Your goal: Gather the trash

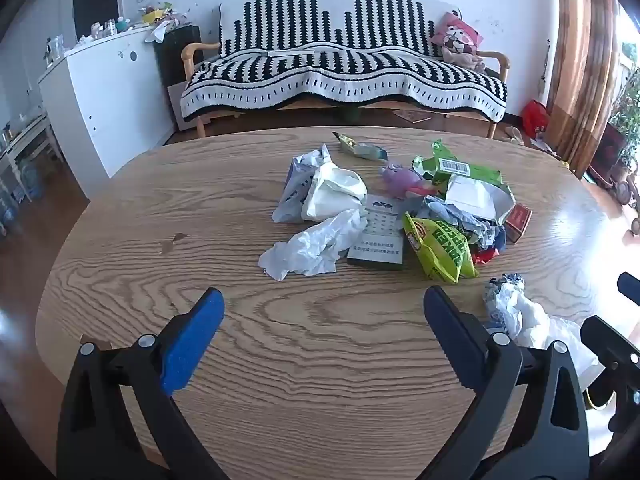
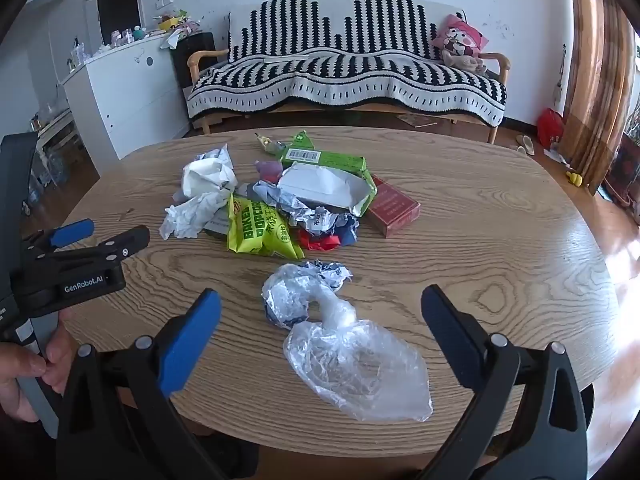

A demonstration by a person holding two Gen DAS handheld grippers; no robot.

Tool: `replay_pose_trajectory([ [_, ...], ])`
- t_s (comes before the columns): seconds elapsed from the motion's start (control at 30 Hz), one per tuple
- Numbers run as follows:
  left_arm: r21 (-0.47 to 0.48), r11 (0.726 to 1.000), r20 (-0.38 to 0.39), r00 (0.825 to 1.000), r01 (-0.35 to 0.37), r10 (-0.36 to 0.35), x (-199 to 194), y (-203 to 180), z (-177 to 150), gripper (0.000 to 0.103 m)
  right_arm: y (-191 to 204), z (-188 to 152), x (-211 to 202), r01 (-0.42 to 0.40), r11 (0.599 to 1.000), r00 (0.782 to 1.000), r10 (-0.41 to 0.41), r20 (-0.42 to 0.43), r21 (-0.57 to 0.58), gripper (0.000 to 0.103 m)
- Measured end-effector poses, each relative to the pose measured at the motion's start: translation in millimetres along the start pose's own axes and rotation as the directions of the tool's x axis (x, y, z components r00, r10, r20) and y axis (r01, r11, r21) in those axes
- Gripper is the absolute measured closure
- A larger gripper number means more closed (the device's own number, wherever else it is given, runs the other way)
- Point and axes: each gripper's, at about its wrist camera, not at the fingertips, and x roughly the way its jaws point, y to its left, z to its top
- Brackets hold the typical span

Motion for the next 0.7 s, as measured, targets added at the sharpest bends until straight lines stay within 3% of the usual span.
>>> replay_pose_trajectory([
  [0.7, 0.013, 1.000, 0.016, 1.000, -0.006, 0.006, -1.3, -3.7, 1.1, 0.006, 2.5, 0.6, -4.4, -0.009, 1.000, 1.000, 0.009, 0.004, 0.002, 0.006],
])
